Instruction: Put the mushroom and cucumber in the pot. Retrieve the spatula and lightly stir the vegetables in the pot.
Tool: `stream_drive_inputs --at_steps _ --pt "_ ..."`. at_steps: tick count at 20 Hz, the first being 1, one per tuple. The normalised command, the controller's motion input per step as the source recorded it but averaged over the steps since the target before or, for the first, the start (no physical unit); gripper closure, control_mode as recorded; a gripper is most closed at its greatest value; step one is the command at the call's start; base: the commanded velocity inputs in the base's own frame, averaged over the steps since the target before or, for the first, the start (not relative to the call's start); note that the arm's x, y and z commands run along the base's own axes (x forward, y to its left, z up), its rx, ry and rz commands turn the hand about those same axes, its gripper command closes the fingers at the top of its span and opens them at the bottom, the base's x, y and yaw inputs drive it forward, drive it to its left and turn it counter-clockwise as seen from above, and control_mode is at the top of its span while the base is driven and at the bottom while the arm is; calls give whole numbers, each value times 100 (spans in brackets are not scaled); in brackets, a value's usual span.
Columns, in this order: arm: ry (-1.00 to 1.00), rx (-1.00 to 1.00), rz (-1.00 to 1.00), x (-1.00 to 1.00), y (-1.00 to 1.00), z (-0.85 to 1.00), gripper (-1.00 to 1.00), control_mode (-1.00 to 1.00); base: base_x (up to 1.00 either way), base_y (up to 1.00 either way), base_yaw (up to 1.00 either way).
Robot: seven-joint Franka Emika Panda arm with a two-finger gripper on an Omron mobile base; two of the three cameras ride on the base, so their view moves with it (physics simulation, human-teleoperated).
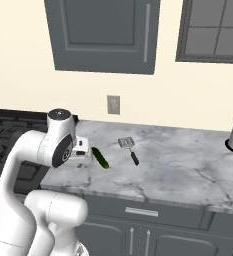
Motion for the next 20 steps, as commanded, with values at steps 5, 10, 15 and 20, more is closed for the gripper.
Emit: stream_drive_inputs --at_steps 5,10,15,20 --pt "0 0 0 0 0 0 -100 100 0 0 0" --pt "4 0 0 5 0 1 -100 -100 0 0 0" --pt "48 -5 0 78 0 35 -100 -100 0 0 0" --pt "2 -5 0 87 -18 -18 -100 -100 0 0 0"
